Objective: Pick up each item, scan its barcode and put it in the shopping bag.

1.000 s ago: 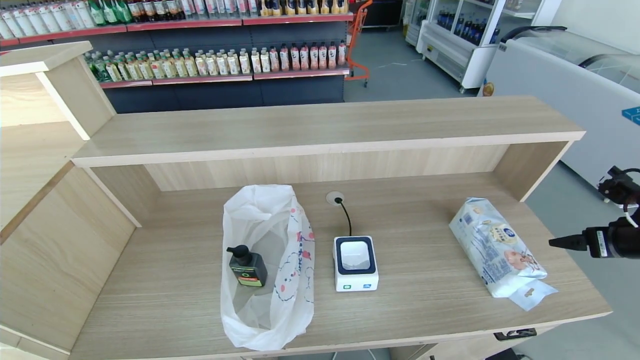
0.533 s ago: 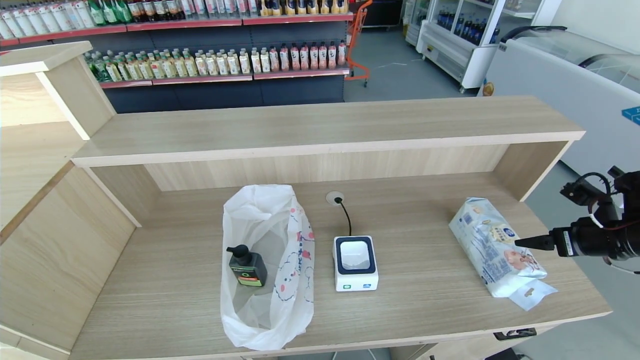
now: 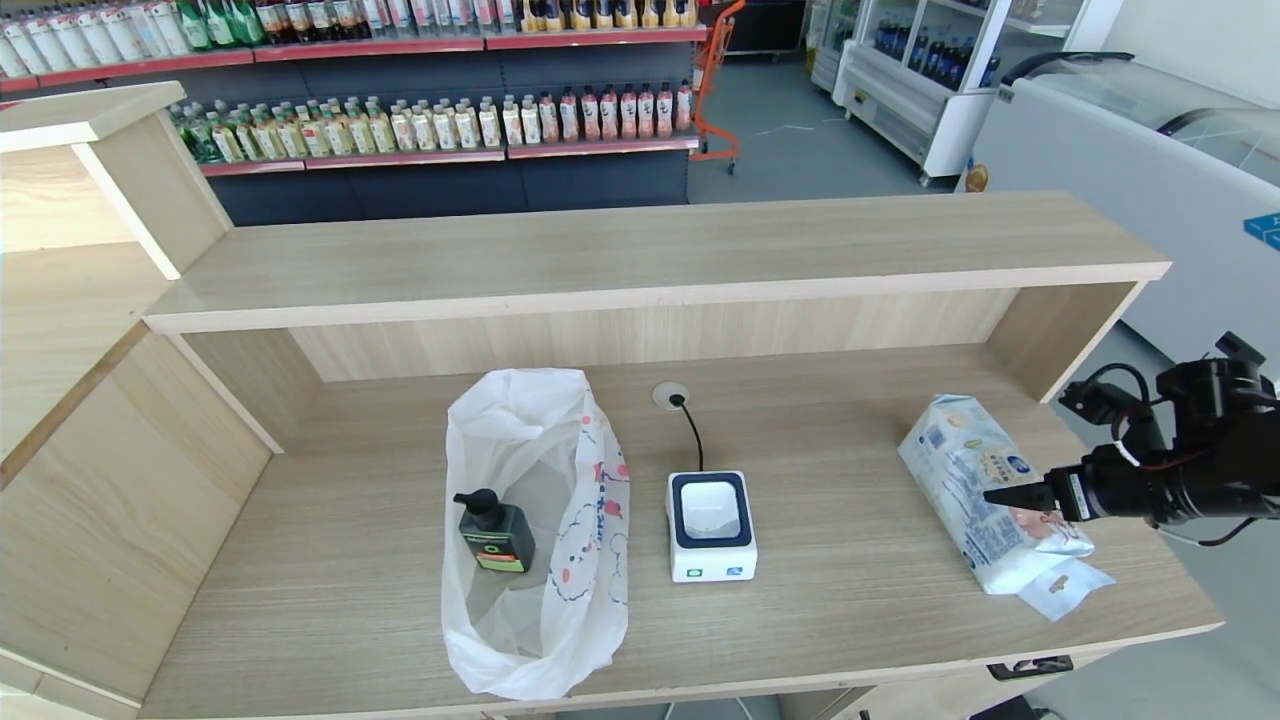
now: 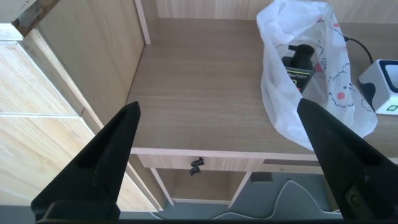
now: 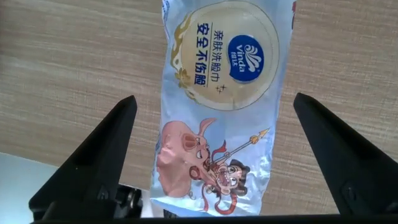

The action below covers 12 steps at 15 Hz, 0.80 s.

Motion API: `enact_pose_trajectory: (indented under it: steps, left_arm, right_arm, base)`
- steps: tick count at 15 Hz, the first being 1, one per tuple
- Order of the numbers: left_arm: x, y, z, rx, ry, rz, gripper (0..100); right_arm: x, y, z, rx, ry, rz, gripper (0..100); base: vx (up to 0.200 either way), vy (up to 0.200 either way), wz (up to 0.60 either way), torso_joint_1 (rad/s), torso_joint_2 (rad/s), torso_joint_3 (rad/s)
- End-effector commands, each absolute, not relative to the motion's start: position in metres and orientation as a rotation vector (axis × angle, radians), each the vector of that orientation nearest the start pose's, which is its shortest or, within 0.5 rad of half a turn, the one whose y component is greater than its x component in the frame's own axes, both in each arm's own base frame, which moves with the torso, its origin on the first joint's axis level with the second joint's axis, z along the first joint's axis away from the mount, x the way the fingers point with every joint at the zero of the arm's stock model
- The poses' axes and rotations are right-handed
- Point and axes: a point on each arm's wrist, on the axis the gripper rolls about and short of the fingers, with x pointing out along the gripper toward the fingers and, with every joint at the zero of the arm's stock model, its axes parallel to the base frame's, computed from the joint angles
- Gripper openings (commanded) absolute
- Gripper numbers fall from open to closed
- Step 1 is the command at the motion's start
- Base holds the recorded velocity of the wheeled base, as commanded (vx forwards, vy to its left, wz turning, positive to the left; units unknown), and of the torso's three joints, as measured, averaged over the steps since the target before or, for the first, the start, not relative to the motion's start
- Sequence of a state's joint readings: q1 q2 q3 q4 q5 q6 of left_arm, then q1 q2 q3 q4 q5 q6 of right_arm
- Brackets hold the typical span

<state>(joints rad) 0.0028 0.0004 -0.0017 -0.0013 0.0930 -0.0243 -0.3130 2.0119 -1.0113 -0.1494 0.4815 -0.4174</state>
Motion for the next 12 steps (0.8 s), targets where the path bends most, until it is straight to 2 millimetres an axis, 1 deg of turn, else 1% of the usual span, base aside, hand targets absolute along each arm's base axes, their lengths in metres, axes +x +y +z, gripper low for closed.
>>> enact_pose_trajectory:
  steps: [1, 3, 6, 9, 12]
  left_arm:
    - [-0.023, 0.002, 0.076, -0.025, -0.004, 0.095, 100]
    - [-0.023, 0.002, 0.076, -0.025, -0.004, 0.097, 100]
    - [-0.023, 0.002, 0.076, -0.025, -0.004, 0.097, 100]
    - [-0.023, 0.002, 0.076, -0.025, -0.004, 0.097, 100]
    - [-0.023, 0.002, 0.076, -0.025, -0.004, 0.097, 100]
  right_arm:
    - [0.346, -0.096, 0.076, -0.056, 0.759, 0.336, 100]
    - [0.352, -0.090, 0.072, -0.058, 0.762, 0.362, 100]
    - [0.356, -0.084, 0.067, -0.058, 0.772, 0.380, 100]
    - [0.357, -0.083, 0.057, -0.057, 0.801, 0.386, 100]
    - [0.354, -0.086, 0.049, -0.054, 0.819, 0.385, 100]
  base:
    - [0.000, 0.000, 0.00, 0.000, 0.00, 0.000]
    - [0.000, 0.000, 0.00, 0.000, 0.00, 0.000]
    - [0.000, 0.000, 0.00, 0.000, 0.00, 0.000]
    - [0.000, 0.000, 0.00, 0.000, 0.00, 0.000]
    - [0.000, 0.000, 0.00, 0.000, 0.00, 0.000]
